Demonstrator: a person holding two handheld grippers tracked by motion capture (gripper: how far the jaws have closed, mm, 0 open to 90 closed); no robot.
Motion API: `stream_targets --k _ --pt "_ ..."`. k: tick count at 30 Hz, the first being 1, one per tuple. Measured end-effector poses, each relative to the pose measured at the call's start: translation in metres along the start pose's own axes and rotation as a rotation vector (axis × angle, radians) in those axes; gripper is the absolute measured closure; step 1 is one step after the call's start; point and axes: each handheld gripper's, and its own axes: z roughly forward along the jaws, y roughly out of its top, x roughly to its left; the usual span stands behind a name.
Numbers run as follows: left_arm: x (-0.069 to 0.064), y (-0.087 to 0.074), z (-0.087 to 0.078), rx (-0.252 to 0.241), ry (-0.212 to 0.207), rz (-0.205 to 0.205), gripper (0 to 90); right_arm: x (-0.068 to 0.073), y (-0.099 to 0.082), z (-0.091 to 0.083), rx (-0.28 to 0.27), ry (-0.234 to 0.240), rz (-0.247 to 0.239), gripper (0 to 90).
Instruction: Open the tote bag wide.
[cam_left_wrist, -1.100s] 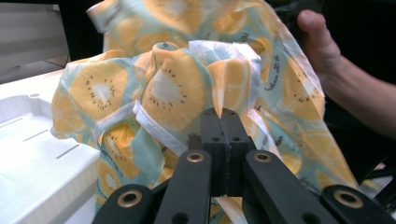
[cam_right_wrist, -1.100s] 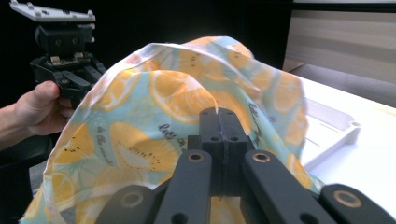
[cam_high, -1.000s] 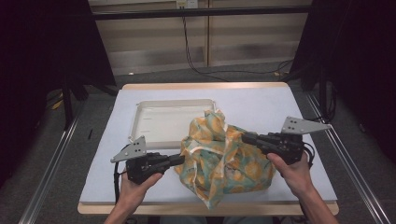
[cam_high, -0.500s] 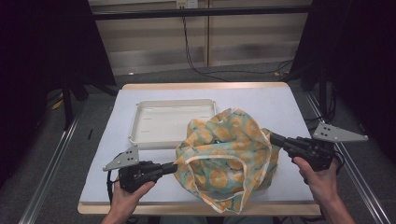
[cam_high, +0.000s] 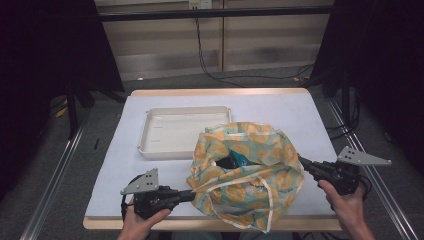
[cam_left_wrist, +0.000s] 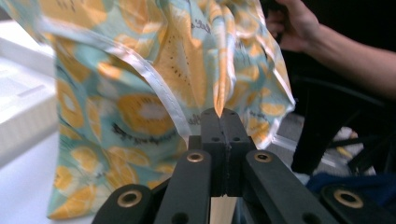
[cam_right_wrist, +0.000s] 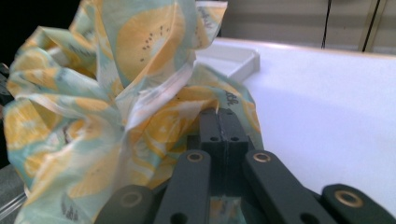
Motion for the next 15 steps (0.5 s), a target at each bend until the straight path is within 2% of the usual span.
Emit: stream_targets --k 1,5,8,10,11,15 --pt "0.000 -0.001 0.002 -0.007 0.001 -0.017 90.0 0.000 -0.002 0.001 0.009 -0.006 0.011 90.0" --pt "0.001 -0.001 0.002 -0.008 0.002 -0.017 89.8 -0.003 -0.005 0.000 0.024 -0.020 0.007 88.0" --pt "0.001 0.000 -0.002 -0.024 0.013 -0.022 84.9 -0.003 -0.001 -0.010 -0.005 -0.021 0.010 80.5" --pt "0.000 0.001 -0.003 -0.030 0.017 -0.026 83.2 -0.002 0.001 -0.011 -0.010 -0.023 0.012 78.6" --pt "0.000 0.003 -0.005 -0.033 0.020 -0.020 78.8 0.001 0.006 -0.017 -0.029 -0.022 0.001 76.0" --pt "-0.004 0.011 -0.014 -0.064 0.033 -0.004 72.3 0.005 0.013 -0.023 -0.052 -0.025 -0.016 73.3"
